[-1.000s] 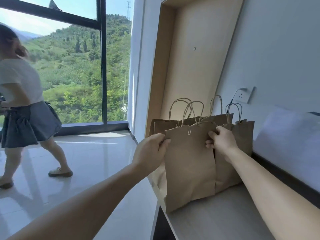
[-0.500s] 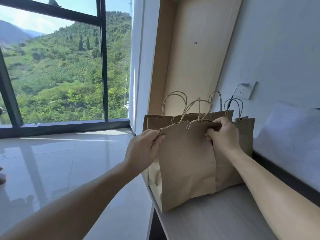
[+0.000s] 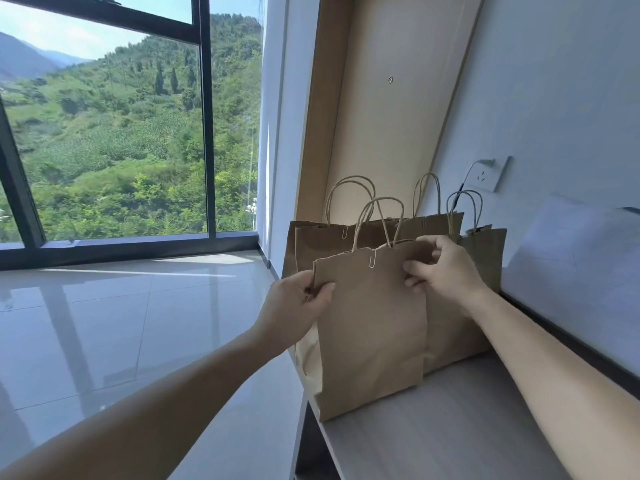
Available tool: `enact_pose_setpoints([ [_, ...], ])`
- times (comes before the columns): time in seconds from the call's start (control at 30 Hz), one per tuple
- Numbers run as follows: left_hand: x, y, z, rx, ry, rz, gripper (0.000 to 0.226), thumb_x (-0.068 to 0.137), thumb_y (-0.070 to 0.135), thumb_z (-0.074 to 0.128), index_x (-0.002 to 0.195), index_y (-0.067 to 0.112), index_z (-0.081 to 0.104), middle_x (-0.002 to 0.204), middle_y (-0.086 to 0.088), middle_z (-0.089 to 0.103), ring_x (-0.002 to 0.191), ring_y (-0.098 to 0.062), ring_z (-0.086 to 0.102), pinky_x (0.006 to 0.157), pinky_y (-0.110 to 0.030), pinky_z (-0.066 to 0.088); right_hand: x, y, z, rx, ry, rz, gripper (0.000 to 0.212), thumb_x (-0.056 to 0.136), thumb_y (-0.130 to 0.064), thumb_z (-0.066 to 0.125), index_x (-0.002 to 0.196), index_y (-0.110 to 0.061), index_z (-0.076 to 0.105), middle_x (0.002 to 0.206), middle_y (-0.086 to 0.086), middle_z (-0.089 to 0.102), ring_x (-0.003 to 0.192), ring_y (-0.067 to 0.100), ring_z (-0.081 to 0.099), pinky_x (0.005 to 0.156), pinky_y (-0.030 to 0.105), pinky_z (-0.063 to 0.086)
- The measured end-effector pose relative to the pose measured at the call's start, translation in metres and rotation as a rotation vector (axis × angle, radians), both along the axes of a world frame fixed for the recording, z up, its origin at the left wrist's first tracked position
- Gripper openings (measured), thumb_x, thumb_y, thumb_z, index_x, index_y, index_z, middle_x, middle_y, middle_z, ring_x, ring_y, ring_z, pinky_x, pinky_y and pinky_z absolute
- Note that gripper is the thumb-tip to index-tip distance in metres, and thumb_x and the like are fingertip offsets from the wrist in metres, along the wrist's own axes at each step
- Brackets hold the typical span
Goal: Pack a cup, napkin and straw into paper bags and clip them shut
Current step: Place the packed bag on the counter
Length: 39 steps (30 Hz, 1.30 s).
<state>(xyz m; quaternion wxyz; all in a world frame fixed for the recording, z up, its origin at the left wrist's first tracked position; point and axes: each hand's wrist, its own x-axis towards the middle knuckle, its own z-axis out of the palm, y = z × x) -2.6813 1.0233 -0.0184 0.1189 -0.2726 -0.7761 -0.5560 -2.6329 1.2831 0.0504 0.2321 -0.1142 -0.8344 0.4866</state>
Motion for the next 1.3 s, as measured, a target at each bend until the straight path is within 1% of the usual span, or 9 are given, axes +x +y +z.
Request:
enact_pose_setpoints([
  [0.3,-0.001,0.003,0.005,-0.033,-0.076,0.024,0.034,0.094,0.032,0.064,0.085,0.0,0.07,0.082,-0.018,0.069,0.067,-0.02,0.056,0.069,-0.04,0.051,-0.003,0.002,0.002,0.052,-0.029,-0.024,0.011,0.091,-0.001,0.064,0.098,-0.007,0.06,0.075,0.011,0.072,0.068,0.026,0.072,0.073,0.041,0.061],
  [0.4,-0.001,0.006,0.011,-0.004,-0.033,0.047,0.033,0.094,0.03,0.064,0.078,0.002,0.069,0.068,-0.013,0.063,0.063,-0.012,0.047,0.056,-0.025,0.04,-0.008,0.003,0.004,0.042,0.013,-0.053,0.008,0.091,-0.005,0.065,0.095,-0.008,0.059,0.074,0.011,0.073,0.067,0.024,0.073,0.071,0.036,0.059],
  [0.67,0.008,0.006,-0.005,-0.065,-0.044,0.057,0.033,0.095,0.028,0.062,0.08,0.0,0.069,0.076,-0.017,0.067,0.062,-0.019,0.053,0.058,-0.025,0.044,0.001,0.005,-0.018,0.027,-0.022,-0.064,0.019,0.079,-0.017,0.075,0.093,-0.018,0.062,0.072,-0.002,0.074,0.068,0.019,0.073,0.083,0.048,0.058],
  [0.77,0.008,0.007,0.004,-0.071,-0.111,0.047,0.027,0.093,0.03,0.063,0.087,0.006,0.073,0.084,-0.009,0.074,0.08,-0.024,0.066,0.07,-0.032,0.052,0.004,0.0,-0.01,0.038,0.031,-0.123,0.03,0.078,-0.02,0.077,0.101,-0.019,0.057,0.091,-0.001,0.072,0.071,0.013,0.071,0.081,0.041,0.059],
  [0.87,0.009,0.008,0.015,-0.112,-0.086,0.089,0.023,0.091,0.036,0.063,0.102,0.016,0.069,0.091,0.004,0.072,0.087,-0.019,0.066,0.074,-0.032,0.054,0.011,-0.008,0.001,0.191,0.117,-0.213,0.05,0.084,-0.024,0.073,0.129,-0.02,0.051,0.123,-0.002,0.06,0.083,0.001,0.059,0.07,0.011,0.04],
  [0.93,0.01,0.009,0.024,-0.131,-0.051,0.136,0.032,0.088,0.042,0.062,0.116,0.026,0.058,0.1,0.013,0.065,0.092,-0.013,0.062,0.075,-0.031,0.052,0.018,-0.015,0.007,0.253,0.124,-0.208,0.06,0.086,-0.024,0.069,0.14,-0.016,0.043,0.133,-0.004,0.055,0.08,-0.004,0.058,0.07,0.011,0.037],
  [1.07,0.013,0.002,0.044,-0.292,0.417,0.249,0.063,0.084,0.031,0.065,0.14,0.021,0.039,0.135,-0.001,0.047,0.122,-0.022,0.044,0.095,-0.039,0.042,0.046,-0.029,0.019,0.377,-0.021,-0.181,0.068,0.087,-0.029,0.069,0.146,-0.015,0.039,0.145,-0.001,0.047,0.091,0.005,0.061,0.087,0.024,0.037],
  [1.17,0.02,-0.004,0.058,-0.542,0.927,0.207,0.059,0.078,0.021,0.067,0.134,0.013,0.051,0.138,-0.009,0.049,0.132,-0.032,0.041,0.109,-0.046,0.034,0.072,-0.042,0.021,0.473,-0.183,-0.174,0.07,0.086,-0.037,0.071,0.146,-0.017,0.04,0.149,0.001,0.045,0.122,0.017,0.054,0.1,0.032,0.041],
  [1.3,0.047,0.003,0.058,-0.813,0.916,0.052,0.05,0.084,0.036,0.056,0.13,0.018,0.051,0.141,-0.002,0.045,0.138,-0.026,0.03,0.113,-0.042,0.019,0.119,-0.065,0.018,0.497,-0.349,-0.199,0.069,0.086,-0.042,0.07,0.145,-0.018,0.042,0.151,0.003,0.043,0.135,0.021,0.045,0.108,0.036,0.037],
])
